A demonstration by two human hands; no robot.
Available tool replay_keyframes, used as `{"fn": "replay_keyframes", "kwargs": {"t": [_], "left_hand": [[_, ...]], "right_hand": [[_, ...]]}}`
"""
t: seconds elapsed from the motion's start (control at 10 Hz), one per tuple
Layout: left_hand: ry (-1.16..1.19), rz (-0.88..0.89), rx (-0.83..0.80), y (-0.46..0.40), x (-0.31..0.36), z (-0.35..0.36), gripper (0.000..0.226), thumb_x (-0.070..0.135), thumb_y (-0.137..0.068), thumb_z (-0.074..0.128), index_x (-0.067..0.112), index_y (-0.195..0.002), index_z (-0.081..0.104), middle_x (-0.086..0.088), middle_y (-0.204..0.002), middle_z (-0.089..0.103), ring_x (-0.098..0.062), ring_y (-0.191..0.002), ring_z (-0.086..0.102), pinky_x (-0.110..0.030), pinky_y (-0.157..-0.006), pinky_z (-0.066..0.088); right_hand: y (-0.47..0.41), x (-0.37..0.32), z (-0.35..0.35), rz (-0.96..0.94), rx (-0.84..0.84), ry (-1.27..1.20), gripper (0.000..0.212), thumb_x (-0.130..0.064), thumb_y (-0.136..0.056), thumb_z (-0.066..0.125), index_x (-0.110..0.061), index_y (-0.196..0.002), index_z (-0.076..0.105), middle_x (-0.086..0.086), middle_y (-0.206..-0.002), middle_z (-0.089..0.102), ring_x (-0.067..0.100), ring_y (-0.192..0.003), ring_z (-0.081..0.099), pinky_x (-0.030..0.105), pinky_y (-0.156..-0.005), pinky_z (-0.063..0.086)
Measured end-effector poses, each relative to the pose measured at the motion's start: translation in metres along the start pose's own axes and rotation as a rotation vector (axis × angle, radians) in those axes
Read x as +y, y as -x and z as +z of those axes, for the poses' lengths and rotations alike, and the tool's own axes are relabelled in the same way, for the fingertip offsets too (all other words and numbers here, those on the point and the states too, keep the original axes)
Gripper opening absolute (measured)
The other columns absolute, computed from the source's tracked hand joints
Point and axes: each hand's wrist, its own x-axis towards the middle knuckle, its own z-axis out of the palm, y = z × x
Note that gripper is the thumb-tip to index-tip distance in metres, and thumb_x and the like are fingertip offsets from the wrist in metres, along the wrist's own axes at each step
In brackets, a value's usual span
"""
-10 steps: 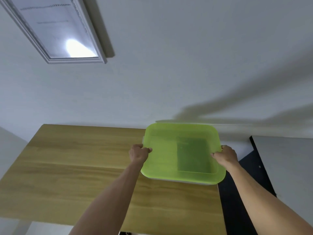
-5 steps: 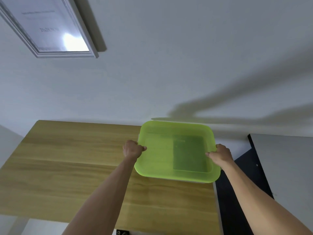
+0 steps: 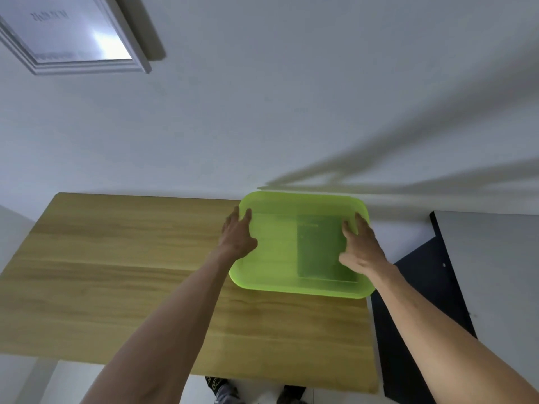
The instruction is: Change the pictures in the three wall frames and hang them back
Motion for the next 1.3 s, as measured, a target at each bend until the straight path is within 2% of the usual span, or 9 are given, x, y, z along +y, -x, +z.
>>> {"fn": "replay_keyframes", "kwargs": {"t": [0.1, 0.2, 0.3, 0.9, 1.0, 1.1, 1.2, 1.3], "left_hand": [[-0.109, 0.158, -0.046, 0.004, -0.002, 0.024, 0.088, 0.032, -0.086, 0.044, 0.012, -0.156, -0.005, -0.013, -0.159, -0.026, -0.026, -0.147, -0.025, -0.041, -0.122, -0.007], [-0.225, 0.178, 0.092, 0.003, -0.009, 0.05, 0.086, 0.06, -0.089, 0.014, 0.011, -0.153, -0.014, -0.013, -0.157, -0.03, -0.025, -0.145, -0.031, -0.041, -0.121, -0.012], [-0.302, 0.187, 0.194, -0.001, -0.012, 0.061, 0.083, 0.065, -0.094, 0.007, 0.011, -0.153, -0.016, -0.013, -0.158, -0.029, -0.024, -0.145, -0.03, -0.04, -0.121, -0.011], [-0.304, 0.163, 0.151, -0.011, -0.008, 0.057, 0.084, 0.066, -0.094, 0.006, 0.01, -0.152, -0.019, -0.012, -0.156, -0.033, -0.023, -0.143, -0.035, -0.043, -0.121, -0.012], [-0.223, 0.17, 0.078, -0.015, -0.009, 0.048, 0.087, 0.067, -0.095, 0.019, 0.012, -0.152, -0.018, -0.009, -0.156, -0.033, -0.022, -0.143, -0.035, -0.043, -0.121, -0.013], [0.108, 0.251, 0.136, -0.006, -0.016, 0.037, 0.087, 0.06, -0.096, 0.037, 0.016, -0.155, -0.008, -0.001, -0.16, -0.022, -0.013, -0.147, -0.025, -0.041, -0.122, -0.009], [0.337, 0.241, 0.481, 0.033, -0.036, 0.025, 0.077, 0.051, -0.097, 0.036, 0.012, -0.156, 0.007, 0.0, -0.164, 0.003, -0.012, -0.151, -0.002, -0.039, -0.124, 0.0], [0.456, 0.138, 0.65, 0.108, -0.091, 0.045, 0.069, 0.053, -0.099, 0.03, 0.019, -0.156, 0.014, -0.001, -0.163, 0.016, -0.014, -0.151, 0.011, -0.048, -0.122, 0.012]], "right_hand": [[-0.003, -0.005, 0.018, -0.056, 0.044, 0.051, 0.08, -0.031, -0.093, 0.035, -0.009, -0.157, -0.007, 0.014, -0.162, -0.023, 0.029, -0.15, -0.02, 0.045, -0.123, -0.006], [-0.003, 0.001, 0.038, -0.06, 0.175, 0.122, 0.076, -0.046, -0.093, 0.011, -0.009, -0.157, -0.008, 0.013, -0.163, -0.02, 0.026, -0.15, -0.02, 0.043, -0.123, -0.009], [-0.012, 0.005, 0.052, -0.067, 0.302, 0.19, 0.074, -0.052, -0.097, 0.005, -0.01, -0.157, -0.004, 0.012, -0.164, -0.013, 0.024, -0.152, -0.015, 0.044, -0.124, -0.006], [-0.024, 0.004, 0.051, -0.066, 0.365, 0.213, 0.075, -0.056, -0.099, 0.007, -0.011, -0.158, 0.002, 0.01, -0.166, -0.008, 0.023, -0.152, -0.013, 0.043, -0.124, -0.004], [-0.024, 0.008, 0.05, -0.102, 0.428, 0.135, 0.074, -0.057, -0.1, 0.02, -0.01, -0.156, 0.019, 0.013, -0.165, 0.011, 0.025, -0.153, 0.001, 0.041, -0.124, 0.0], [-0.016, 0.008, 0.05, -0.212, 0.574, 0.024, 0.062, -0.053, -0.099, 0.035, -0.004, -0.131, 0.056, 0.016, -0.139, 0.055, 0.03, -0.135, 0.044, 0.047, -0.122, 0.02], [0.006, 0.001, 0.042, -0.304, 0.76, -0.189, 0.041, -0.04, -0.098, 0.047, -0.007, -0.111, 0.068, 0.006, -0.114, 0.068, 0.024, -0.114, 0.06, 0.049, -0.12, 0.023], [0.061, 0.011, 0.063, -0.346, 0.851, -0.35, 0.037, -0.034, -0.097, 0.047, -0.007, -0.103, 0.071, 0.004, -0.104, 0.071, 0.023, -0.103, 0.063, 0.053, -0.115, 0.028]]}}
